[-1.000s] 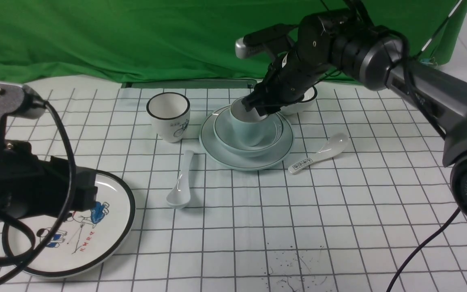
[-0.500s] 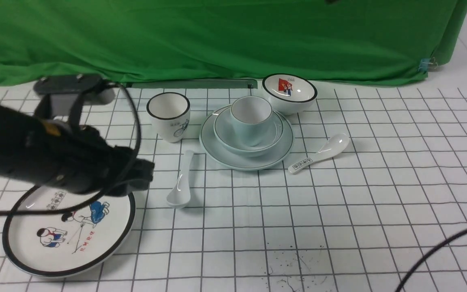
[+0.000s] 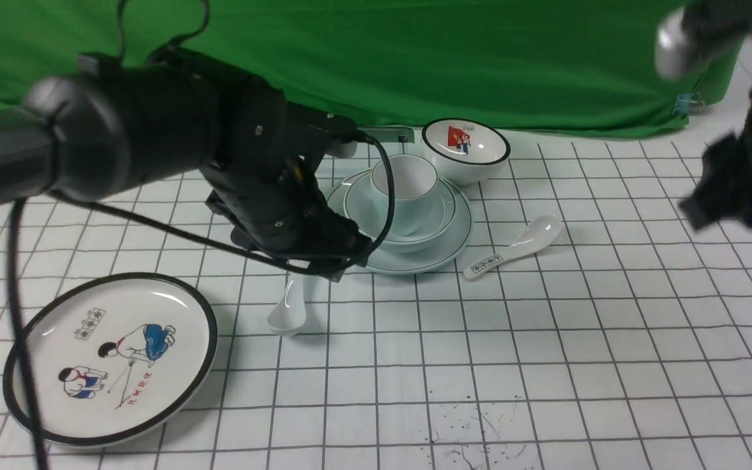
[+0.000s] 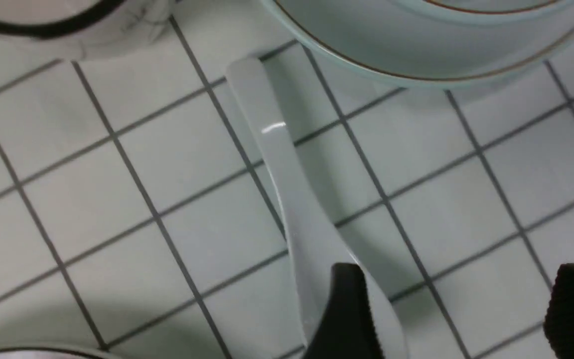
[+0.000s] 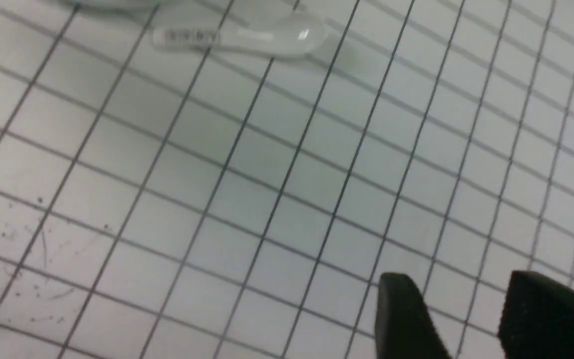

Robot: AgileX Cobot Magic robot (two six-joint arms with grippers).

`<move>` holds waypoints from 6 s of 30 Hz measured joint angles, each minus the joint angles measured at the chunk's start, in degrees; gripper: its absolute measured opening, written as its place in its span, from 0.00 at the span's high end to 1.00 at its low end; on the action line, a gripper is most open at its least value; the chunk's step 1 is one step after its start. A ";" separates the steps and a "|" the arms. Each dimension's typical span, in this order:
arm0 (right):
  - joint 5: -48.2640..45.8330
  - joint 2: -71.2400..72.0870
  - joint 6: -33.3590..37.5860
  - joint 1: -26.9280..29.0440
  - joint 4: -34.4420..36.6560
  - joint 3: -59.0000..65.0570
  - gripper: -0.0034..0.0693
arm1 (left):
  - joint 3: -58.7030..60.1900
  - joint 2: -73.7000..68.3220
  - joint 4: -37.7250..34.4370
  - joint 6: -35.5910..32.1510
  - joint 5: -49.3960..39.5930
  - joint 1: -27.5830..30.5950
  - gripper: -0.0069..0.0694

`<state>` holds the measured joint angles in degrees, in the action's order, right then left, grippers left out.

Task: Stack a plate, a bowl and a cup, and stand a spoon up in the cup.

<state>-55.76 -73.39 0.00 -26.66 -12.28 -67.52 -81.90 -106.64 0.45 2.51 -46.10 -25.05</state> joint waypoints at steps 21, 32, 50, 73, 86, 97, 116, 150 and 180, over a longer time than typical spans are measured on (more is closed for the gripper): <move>25.79 2.56 -4.67 -0.05 1.38 21.82 0.51 | -9.68 -15.63 -0.45 3.44 -1.34 4.93 0.66; 26.26 2.56 -4.26 -0.05 1.45 21.82 0.52 | -8.67 -10.14 -0.45 2.75 -4.93 4.93 0.80; 31.72 2.56 -3.99 -0.05 1.54 22.45 0.52 | 11.58 1.84 -2.18 -1.04 69.49 0.75 0.80; 37.12 2.56 -3.37 -0.05 1.59 25.71 0.52 | 4.50 -17.24 9.56 6.15 85.26 -0.06 0.79; 32.96 3.89 -2.60 -0.05 1.64 25.71 0.52 | 4.50 -10.24 10.37 4.67 63.87 -0.06 0.36; 9.58 27.98 4.33 -0.05 1.70 22.87 0.93 | 7.39 26.90 10.46 3.17 28.37 -0.06 0.92; 61.65 61.86 -7.68 -0.05 1.70 59.69 0.91 | 50.04 75.09 11.46 0.00 51.52 -0.06 0.96; 51.86 73.26 -9.57 16.23 1.75 68.00 0.81 | 58.32 83.91 14.87 -1.30 51.80 -0.06 0.96; 43.63 73.41 5.87 30.26 13.35 68.00 0.76 | 58.32 83.91 14.87 -1.35 51.75 -0.06 0.95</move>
<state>-12.13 0.02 5.87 3.60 1.07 0.47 -23.58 -22.73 15.32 1.17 5.65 -25.11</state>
